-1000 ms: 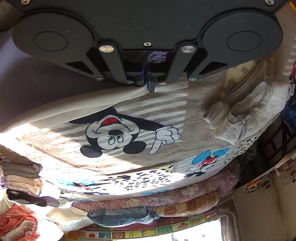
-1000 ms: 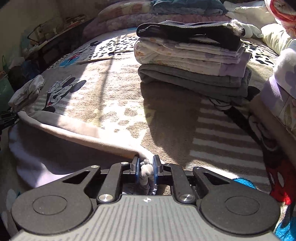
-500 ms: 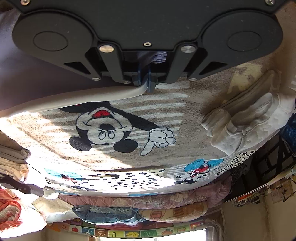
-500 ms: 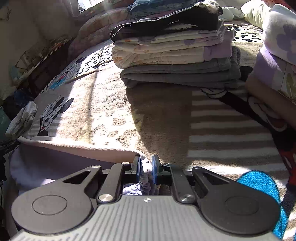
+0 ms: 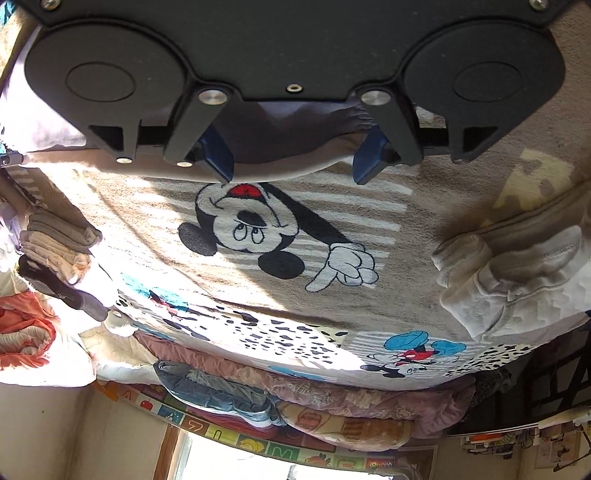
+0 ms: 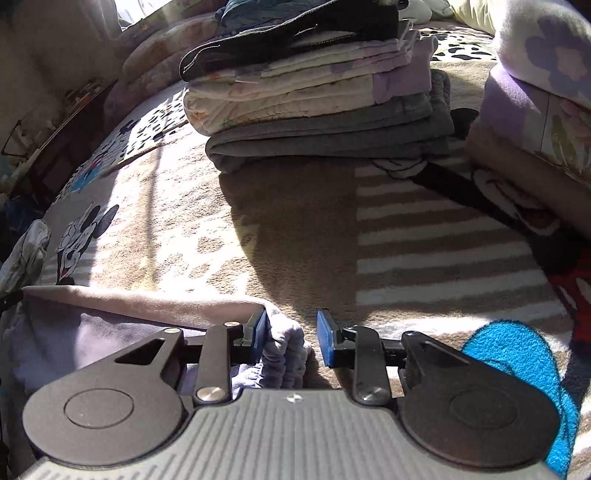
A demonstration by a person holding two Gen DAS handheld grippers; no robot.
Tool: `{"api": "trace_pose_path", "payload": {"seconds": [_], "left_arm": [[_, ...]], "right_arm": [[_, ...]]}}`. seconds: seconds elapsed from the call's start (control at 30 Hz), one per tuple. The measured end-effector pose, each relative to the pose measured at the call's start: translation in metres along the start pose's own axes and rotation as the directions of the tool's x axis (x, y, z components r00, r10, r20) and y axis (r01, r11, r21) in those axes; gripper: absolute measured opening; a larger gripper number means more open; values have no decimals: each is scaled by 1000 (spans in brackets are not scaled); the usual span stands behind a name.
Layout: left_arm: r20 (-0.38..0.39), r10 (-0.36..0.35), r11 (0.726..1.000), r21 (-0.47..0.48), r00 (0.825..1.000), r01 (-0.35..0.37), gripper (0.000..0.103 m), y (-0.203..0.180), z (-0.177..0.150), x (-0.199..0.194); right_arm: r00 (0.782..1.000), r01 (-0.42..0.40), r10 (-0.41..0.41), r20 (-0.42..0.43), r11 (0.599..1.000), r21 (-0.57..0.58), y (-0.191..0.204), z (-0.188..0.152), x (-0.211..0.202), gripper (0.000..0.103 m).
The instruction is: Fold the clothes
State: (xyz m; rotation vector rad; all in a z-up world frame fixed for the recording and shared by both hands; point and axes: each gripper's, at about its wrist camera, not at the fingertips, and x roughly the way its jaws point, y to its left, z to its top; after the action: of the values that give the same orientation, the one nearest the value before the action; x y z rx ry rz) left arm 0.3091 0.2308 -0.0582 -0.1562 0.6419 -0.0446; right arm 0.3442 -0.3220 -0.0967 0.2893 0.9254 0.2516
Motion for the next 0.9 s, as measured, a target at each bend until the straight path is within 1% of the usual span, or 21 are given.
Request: {"api": "trace_pose_path", "payload": {"seconds": [0.03,0.07,0.13,0.2,0.27,0.3,0.33,0.37,0.4,0.5,0.57,0.6,0.63,0.67,0.7,0.73,0.77,0.8,0.83,0.9], "left_arm": [[17,34,999,0,999,-34,73,2,1,-4],[34,37,999,-21,999,-36,73,9,3,-10],[82,34,997,-71,996,-28,73,24,4,-23],[114,57,994,-104,992,-45,72,39,3,-36],[128,66,992,-113,990,-51,72,50,0,-45],[138,50,994,-108,989,-35,71,54,-3,-50],[149,35,995,-101,988,-20,64,57,-5,-55],[160,16,997,-80,987,-3,55,56,-7,-57],[174,-16,999,-40,985,23,52,51,-10,-60],[152,-98,993,74,983,88,50,28,-18,-56],[139,-93,989,124,986,76,50,11,-24,-49],[127,-89,988,140,988,71,50,6,-28,-43],[82,-61,988,145,995,49,52,0,-33,-31],[13,-8,988,157,1000,5,54,-5,-39,-17],[-46,43,984,176,998,-35,55,-11,-44,-4],[-19,60,971,234,998,-54,63,-20,-48,-4],[-6,74,961,269,997,-69,64,-27,-47,-7],[23,86,958,271,996,-89,63,-28,-45,-13],[56,79,960,265,995,-91,63,-29,-42,-19],[115,21,968,247,993,-49,63,-34,-36,-30]], "right_arm": [[1000,12,-12,12,1000,-5,2,-1,-4,38],[999,25,-25,22,1000,-9,4,-3,-8,41],[996,63,-61,70,998,-27,9,-6,-19,41],[987,107,-99,123,992,-67,19,-9,-31,41],[976,148,-128,175,983,-110,31,-12,-41,41],[971,162,-131,200,976,-146,41,-15,-46,41],[970,161,-121,213,969,-185,52,-19,-48,41],[970,155,-106,219,963,-223,61,-24,-49,41],[971,148,-91,220,954,-261,73,-30,-48,41],[976,103,-37,213,946,-306,100,-50,-44,42],[976,85,-12,217,942,-326,111,-62,-41,42],[979,81,-12,205,941,-330,115,-69,-37,43],[982,80,-18,187,941,-330,119,-76,-32,44],[985,79,-24,169,941,-330,123,-82,-27,45],[988,87,-39,149,942,-325,124,-88,-22,45],[988,98,-55,143,943,-318,123,-92,-19,45],[986,108,-61,157,945,-310,123,-99,-21,45],[984,105,-53,172,945,-311,124,-104,-25,45],[982,103,-44,185,941,-323,126,-109,-28,46],[976,113,-37,216,931,-348,129,-119,-34,46]]}}
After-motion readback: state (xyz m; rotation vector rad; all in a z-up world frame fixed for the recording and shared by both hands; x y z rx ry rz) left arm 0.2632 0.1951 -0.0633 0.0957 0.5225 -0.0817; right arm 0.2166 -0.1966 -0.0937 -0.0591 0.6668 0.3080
